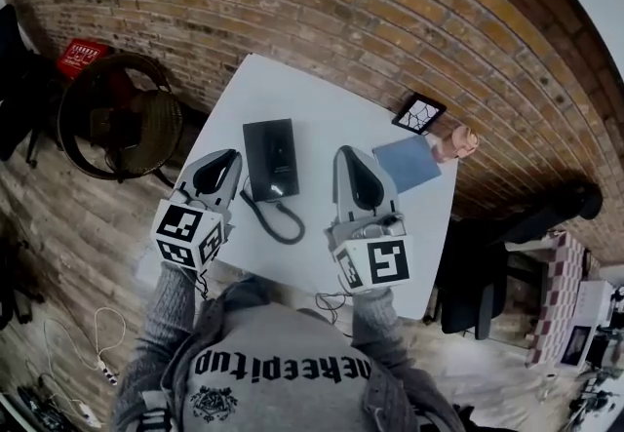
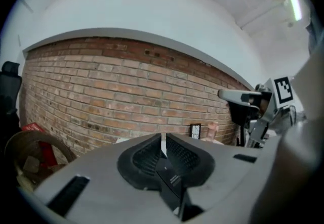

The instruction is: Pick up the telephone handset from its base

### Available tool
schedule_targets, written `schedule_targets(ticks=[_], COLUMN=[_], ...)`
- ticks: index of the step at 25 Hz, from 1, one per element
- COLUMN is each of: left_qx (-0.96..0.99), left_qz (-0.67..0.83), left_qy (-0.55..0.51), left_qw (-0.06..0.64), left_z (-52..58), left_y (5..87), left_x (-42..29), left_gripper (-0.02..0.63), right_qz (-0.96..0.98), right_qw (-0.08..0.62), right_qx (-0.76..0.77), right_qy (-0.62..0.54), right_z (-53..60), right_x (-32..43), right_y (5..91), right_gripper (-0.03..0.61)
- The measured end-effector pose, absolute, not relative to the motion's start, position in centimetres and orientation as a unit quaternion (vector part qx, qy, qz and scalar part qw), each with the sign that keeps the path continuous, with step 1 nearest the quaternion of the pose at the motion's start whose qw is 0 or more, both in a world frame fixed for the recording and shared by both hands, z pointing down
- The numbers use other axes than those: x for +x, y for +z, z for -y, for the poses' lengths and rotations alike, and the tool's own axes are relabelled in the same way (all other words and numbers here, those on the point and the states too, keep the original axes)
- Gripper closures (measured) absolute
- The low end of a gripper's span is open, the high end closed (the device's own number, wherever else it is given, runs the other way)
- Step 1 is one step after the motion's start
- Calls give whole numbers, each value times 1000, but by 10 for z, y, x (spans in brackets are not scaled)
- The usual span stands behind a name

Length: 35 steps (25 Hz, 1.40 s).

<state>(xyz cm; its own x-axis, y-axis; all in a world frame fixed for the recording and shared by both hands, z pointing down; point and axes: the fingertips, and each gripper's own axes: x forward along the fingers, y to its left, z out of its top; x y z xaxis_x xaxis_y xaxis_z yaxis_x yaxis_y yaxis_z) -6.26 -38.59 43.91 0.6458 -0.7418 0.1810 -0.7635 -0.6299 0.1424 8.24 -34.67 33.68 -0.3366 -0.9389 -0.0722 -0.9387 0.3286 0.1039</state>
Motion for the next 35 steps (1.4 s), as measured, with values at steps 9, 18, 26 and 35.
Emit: schedule_targets(ticks=[9,18,26,35], left_qx=[891,878,868,865], left_qz=[385,357,344,325], left_qy=[99,130,150,152], left_qw=[218,292,326,351], left_z=[422,432,439,439], left_y=[525,584,613,628], left_x=[-60,-49,-43,-28], left_gripper=[563,504,479,459], right_qz=[798,780,771,764], right_qw=[34,64,77,87], right_qx=[601,622,631,638], right_qy=[-41,-25,-26,-27], right_z=[372,371,367,362], right_x=[85,96,103,110], right_y=[361,379,382,384], right_gripper=[574,574,574,574])
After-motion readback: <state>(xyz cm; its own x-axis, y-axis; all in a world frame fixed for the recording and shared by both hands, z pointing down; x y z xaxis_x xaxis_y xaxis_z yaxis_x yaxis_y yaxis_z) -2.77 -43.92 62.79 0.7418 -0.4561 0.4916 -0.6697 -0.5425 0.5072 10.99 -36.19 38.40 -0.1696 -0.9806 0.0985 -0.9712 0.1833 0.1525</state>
